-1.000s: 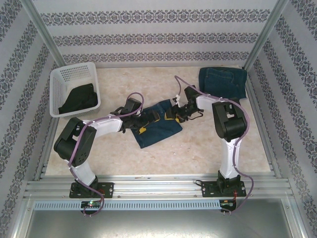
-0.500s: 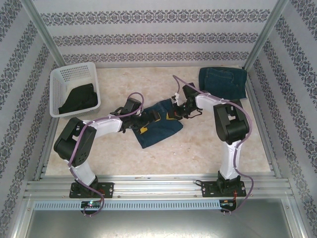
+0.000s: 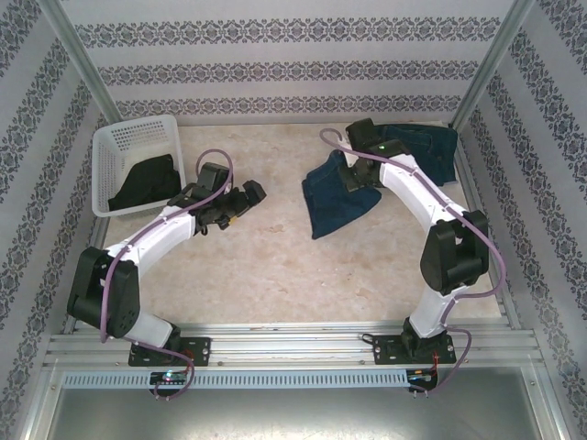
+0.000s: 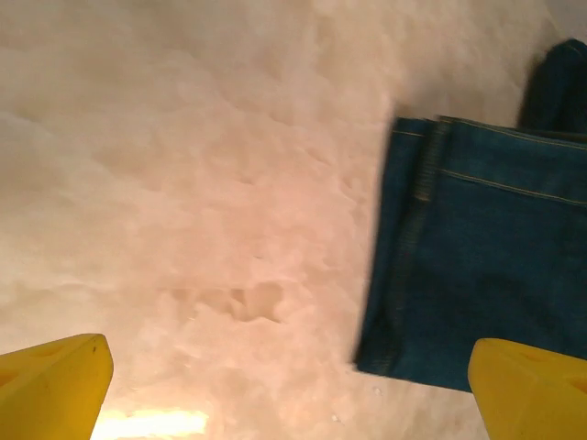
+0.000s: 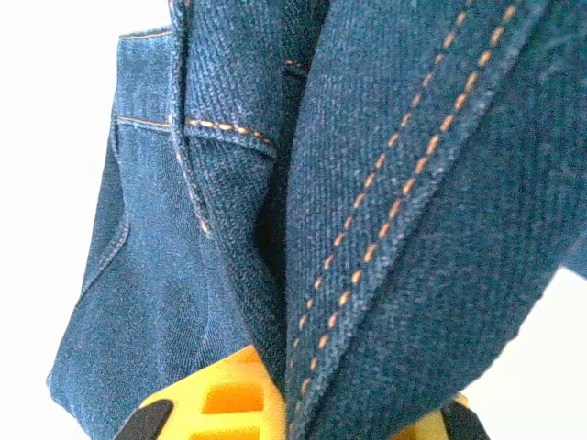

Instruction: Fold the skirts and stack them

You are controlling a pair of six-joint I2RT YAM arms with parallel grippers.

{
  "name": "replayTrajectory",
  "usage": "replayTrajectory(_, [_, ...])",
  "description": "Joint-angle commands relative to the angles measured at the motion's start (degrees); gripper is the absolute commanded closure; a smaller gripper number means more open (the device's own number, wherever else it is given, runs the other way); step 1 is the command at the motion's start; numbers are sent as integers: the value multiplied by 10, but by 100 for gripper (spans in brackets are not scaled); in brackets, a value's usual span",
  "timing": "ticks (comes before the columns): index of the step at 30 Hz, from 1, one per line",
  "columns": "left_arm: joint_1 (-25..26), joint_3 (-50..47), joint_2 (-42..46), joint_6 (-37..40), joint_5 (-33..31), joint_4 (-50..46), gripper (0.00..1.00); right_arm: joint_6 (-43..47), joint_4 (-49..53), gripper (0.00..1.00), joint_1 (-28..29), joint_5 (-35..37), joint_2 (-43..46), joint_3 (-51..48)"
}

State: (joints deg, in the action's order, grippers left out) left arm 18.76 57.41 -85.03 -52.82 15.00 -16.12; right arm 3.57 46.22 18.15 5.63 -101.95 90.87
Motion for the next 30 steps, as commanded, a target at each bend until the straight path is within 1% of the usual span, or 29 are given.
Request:
replayTrajectory(1, [-13,0,-3,14,-34,-45,0,57,23,100,-7,84,-17,64])
replayTrajectory(4, [-17,-1,0,26,-52,-40,0,86,40,100,-10,126,-51,113])
replayTrajectory(6, [-19,5,3,33,-54,-41,0,104,46,100,-14,139,-72,142])
replayTrajectory(11, [-20,36,4,58,-74,-75,0,129,53,100,-30,121,-125,224])
replayTrajectory(13, [-22,40,4,61,-82,-87,0,130,66,100,-32,125,-150,265])
replayTrajectory(18, [-26,22,16,48,-82,-76,0,136,112,100,-46,139,-206,378])
replayTrajectory(24, [-26,11,40,35,-97,-83,0,154,218,100,-99,53,-267,552])
replayTrajectory(28, [-26,-3,63,15,-99,-72,0,134,202,100,-154,-11,-264,566])
replayTrajectory(30, [-26,-10,73,6,-99,-69,0,118,198,100,-185,-60,-266,573])
